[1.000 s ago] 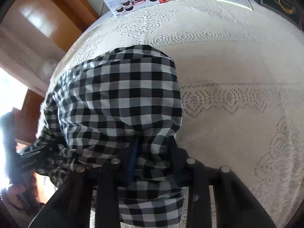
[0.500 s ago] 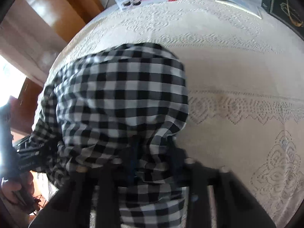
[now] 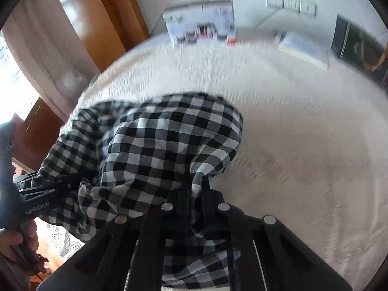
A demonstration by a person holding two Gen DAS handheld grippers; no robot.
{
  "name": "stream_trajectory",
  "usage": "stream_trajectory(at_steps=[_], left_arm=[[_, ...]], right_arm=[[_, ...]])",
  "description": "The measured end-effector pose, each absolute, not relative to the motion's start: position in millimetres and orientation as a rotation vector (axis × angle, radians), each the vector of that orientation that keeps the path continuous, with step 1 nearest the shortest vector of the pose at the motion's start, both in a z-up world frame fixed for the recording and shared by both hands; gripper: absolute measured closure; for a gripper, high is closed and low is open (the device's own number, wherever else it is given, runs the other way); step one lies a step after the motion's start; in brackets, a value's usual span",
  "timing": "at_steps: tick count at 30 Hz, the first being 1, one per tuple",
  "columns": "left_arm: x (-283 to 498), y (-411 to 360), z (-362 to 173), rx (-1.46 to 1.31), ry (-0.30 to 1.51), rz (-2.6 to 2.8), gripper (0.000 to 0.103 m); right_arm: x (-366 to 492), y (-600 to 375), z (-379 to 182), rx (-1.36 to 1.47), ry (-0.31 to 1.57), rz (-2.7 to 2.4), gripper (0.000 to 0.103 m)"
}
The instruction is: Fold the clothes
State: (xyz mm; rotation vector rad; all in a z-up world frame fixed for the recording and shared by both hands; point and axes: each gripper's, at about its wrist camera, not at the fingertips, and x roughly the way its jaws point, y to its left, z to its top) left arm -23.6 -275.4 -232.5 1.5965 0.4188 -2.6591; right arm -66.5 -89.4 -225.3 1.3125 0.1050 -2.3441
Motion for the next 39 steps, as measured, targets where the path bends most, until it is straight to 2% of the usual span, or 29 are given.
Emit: stream_trajectory(at_steps=[12,20,27,33,39], left_arm=[[-19.8,-176.4,-160.8,1.551,0.274,-2.884,0.072],[-46.3,-70.5,-155.8,1.585,0.207,-2.932,0.072],[-71.4,30.4,-159.5,1.59,0.252,-2.906,0.072],[-91.9,101.1,-153.0,1.59,0.262,-2.915,0.072],[-119.3,157.5,-146.7,1.595,0.199,-2.98,0.072]], right_arm=[[-50.8,11.4,-168.2,1.199,0.07,-2.578,0.096],[-48.9,127.9,-150.5,1.208,0.043,-2.627,0.096],[-72.9,230.6,-147.7,1.199,0.053,-2.603,0.096],[-95.3,299.4,-143.5,1.218,0.073,-2.596,0.096],[-114.4,353.9,-136.0,1.217,0.064,-2.651,0.096]])
